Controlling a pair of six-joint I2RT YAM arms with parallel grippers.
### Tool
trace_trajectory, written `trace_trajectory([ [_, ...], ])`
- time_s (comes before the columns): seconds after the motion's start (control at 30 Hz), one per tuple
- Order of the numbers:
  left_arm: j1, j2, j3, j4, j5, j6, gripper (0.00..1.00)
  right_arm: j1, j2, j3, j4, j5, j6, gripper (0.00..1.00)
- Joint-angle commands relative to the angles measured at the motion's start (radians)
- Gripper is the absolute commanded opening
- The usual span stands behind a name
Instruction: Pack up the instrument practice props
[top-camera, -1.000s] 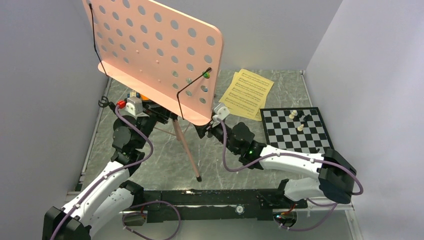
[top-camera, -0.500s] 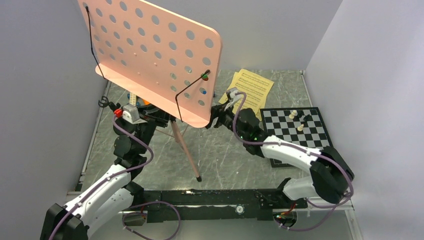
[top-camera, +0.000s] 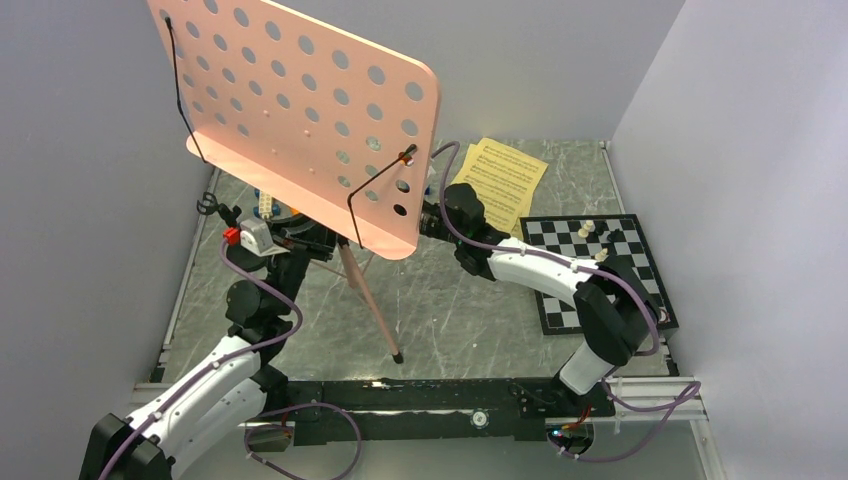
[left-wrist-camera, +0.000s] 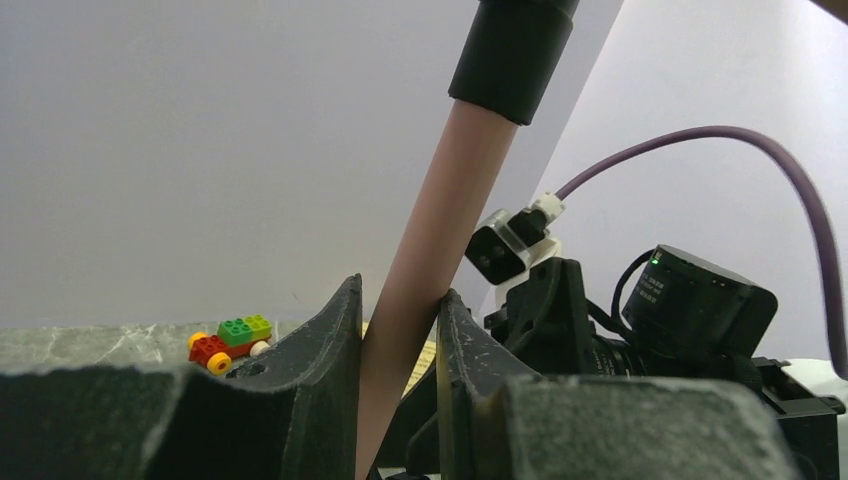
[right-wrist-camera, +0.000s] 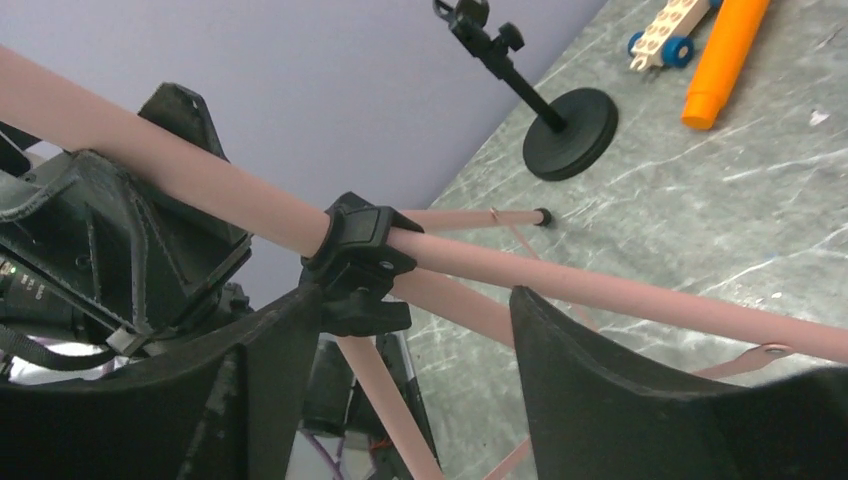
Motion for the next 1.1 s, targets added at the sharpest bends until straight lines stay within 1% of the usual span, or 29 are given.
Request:
trace_trajectory([
  [0.0, -0.020, 0.066, -0.142, -0.447, -0.011, -0.122, 0.00, 0.000, 0.011, 0.035, 0.004, -0.075, 0.056, 0.66],
  [0.07, -0.022, 0.082, -0.142, -0.444, -0.005, -0.129, 0.00, 0.001, 0.007, 0.028, 0.010, -0.074, 0.039, 0.56],
  [0.2, -0.023, 0.078, -0.151, -0.429, -0.006, -0.138, 0.00, 0.004, -0.001, 0.012, 0.024, -0.072, -0.006, 0.42],
  [0.3, -0.023, 0.068, -0.143, -0.439, -0.006, -0.138, 0.00, 0.016, -0.013, 0.004, 0.033, -0.072, -0.061, 0.34],
  [0.37, -0.023, 0.063, -0.142, -0.443, -0.006, -0.141, 0.00, 0.032, -0.022, 0.010, 0.008, -0.067, -0.120, 0.33],
  [0.4, -0.023, 0.060, -0.141, -0.444, -0.006, -0.142, 0.00, 0.038, -0.027, 0.021, -0.026, -0.056, -0.149, 0.34],
  [0.43, -0.022, 0.057, -0.138, -0.448, -0.006, -0.142, 0.00, 0.041, -0.033, 0.031, -0.061, -0.044, -0.173, 0.39],
  [0.5, -0.022, 0.045, -0.129, -0.468, -0.007, -0.141, 0.00, 0.037, -0.060, 0.032, -0.095, -0.015, -0.193, 0.51],
  [0.57, -0.023, 0.018, -0.116, -0.498, -0.011, -0.142, 0.00, 0.032, -0.100, 0.015, -0.111, 0.045, -0.235, 0.61],
  [0.67, -0.022, -0.027, -0.107, -0.528, -0.025, -0.151, 0.08, 0.028, -0.155, 0.006, -0.146, 0.113, -0.294, 0.69],
  [0.77, -0.023, -0.081, -0.099, -0.544, -0.039, -0.160, 0.24, 0.016, -0.190, 0.002, -0.138, 0.152, -0.328, 0.74],
  [0.83, -0.021, -0.117, -0.084, -0.563, -0.044, -0.155, 0.35, 0.009, -0.204, 0.001, -0.103, 0.149, -0.334, 0.76],
  [0.9, -0.022, -0.137, -0.062, -0.580, -0.040, -0.144, 0.43, 0.009, -0.208, 0.012, -0.069, 0.134, -0.339, 0.78],
  [0.97, -0.022, -0.146, -0.037, -0.595, -0.033, -0.129, 0.46, 0.009, -0.200, 0.032, -0.042, 0.113, -0.339, 0.80],
  [1.07, -0.021, -0.138, 0.002, -0.608, -0.028, -0.110, 0.42, 0.009, -0.179, 0.063, -0.005, 0.098, -0.323, 0.81],
])
